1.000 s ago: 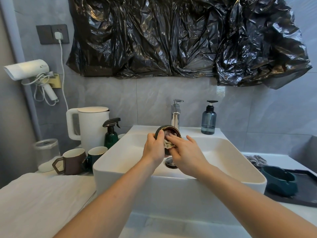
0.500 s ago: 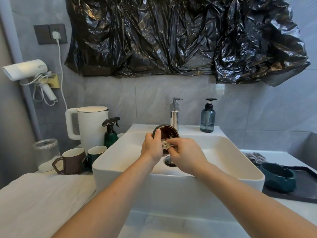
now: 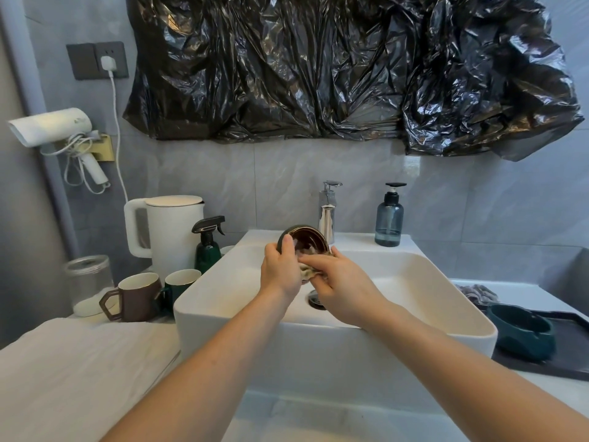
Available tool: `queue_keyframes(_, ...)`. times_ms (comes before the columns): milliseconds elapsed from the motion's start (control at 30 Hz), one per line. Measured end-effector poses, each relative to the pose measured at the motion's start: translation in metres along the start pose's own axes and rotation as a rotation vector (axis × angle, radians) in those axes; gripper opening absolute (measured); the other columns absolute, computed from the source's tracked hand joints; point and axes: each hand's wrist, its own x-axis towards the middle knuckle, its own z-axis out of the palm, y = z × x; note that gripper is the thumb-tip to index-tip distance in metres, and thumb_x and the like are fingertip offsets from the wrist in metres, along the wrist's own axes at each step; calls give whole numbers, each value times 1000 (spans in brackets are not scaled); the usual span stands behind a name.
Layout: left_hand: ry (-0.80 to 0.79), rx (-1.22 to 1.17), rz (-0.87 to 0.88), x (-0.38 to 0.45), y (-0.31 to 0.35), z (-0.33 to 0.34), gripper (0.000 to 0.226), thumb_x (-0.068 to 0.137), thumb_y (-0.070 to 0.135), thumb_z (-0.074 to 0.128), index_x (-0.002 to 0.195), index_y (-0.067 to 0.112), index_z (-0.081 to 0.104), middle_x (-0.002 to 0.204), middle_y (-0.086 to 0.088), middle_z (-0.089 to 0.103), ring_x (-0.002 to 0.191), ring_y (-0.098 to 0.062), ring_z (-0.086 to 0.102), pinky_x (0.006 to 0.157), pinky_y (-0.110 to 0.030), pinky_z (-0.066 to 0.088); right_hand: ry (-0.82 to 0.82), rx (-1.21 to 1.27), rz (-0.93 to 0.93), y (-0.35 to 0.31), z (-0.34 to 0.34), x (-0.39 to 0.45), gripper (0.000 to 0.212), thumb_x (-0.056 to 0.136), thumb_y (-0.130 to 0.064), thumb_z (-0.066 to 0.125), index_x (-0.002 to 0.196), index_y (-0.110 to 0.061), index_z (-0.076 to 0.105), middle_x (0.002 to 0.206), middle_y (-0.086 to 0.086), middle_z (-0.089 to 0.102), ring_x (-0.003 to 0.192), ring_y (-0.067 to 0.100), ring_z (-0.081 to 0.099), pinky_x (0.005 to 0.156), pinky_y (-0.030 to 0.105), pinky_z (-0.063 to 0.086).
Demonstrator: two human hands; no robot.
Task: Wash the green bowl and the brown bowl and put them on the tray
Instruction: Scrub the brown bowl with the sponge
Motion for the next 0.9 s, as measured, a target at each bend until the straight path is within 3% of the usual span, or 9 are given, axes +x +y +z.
queue_keyframes(67,19,63,-3,1,-1,0,34,112,51,34,123,21,46,124,-6,62,113,-28,65,98,-54,60,18,-7,22,0,1,0,42,91,-11,49,117,-36,70,114,-14,73,109,16,58,114,35,40)
queue_keyframes(167,0,108,16,1,-3,1,35,110,53,36,120,22,48,120,-6,62,111,-30,64,97,-56,60,18,-39,51,2,-1,-2,39,92,-11,48,113,-34,71,108,-14,75,102,15,61,122,36,30)
queue_keyframes(300,-74,126,31,1,-6,3,33,107,53,42,107,22,52,111,-4,64,109,-31,66,97,-59,59,-7,-121,102,3,-5,-4,53,97,-14,44,146,-32,52,154,-10,51,141,12,45,129,42,9)
queue_keyframes(367,-100,156,33,-3,-5,3,30,107,52,43,103,24,52,110,-4,65,109,-30,66,97,-58,59,-14,-120,130,4,-6,-4,56,99,-14,44,153,-29,45,160,-7,43,146,14,40,129,41,7)
queue_keyframes(433,-108,177,31,-5,-4,3,32,108,51,42,106,22,53,110,-5,64,109,-31,66,97,-58,59,21,-92,129,5,-6,-4,50,98,-13,47,144,-31,55,148,-7,59,134,17,52,129,39,12)
queue_keyframes(500,-107,199,46,-6,-3,2,34,109,51,41,111,20,52,109,-3,62,109,-31,65,98,-58,58,45,-30,124,3,-7,-5,41,95,-12,51,125,-34,70,114,-14,74,113,19,61,123,37,28)
queue_keyframes(567,-112,214,60,-6,-3,2,33,109,51,39,111,20,52,108,-3,62,107,-28,64,98,-57,58,30,35,142,1,-7,-6,35,94,-12,54,113,-32,76,91,-27,64,103,17,57,102,33,45)
queue_keyframes(733,-82,226,116,-4,-6,4,33,112,46,37,117,16,51,103,1,60,93,-13,58,94,-45,56,167,186,192,5,-4,-3,28,92,-16,57,105,-30,78,93,-11,74,93,13,65,82,28,53)
queue_keyframes(900,-30,207,118,0,-7,3,35,111,48,38,121,16,49,112,-1,60,110,-27,59,100,-47,52,442,332,279,7,-12,-2,25,95,-9,56,101,-23,75,85,-11,73,78,2,64,69,14,46)
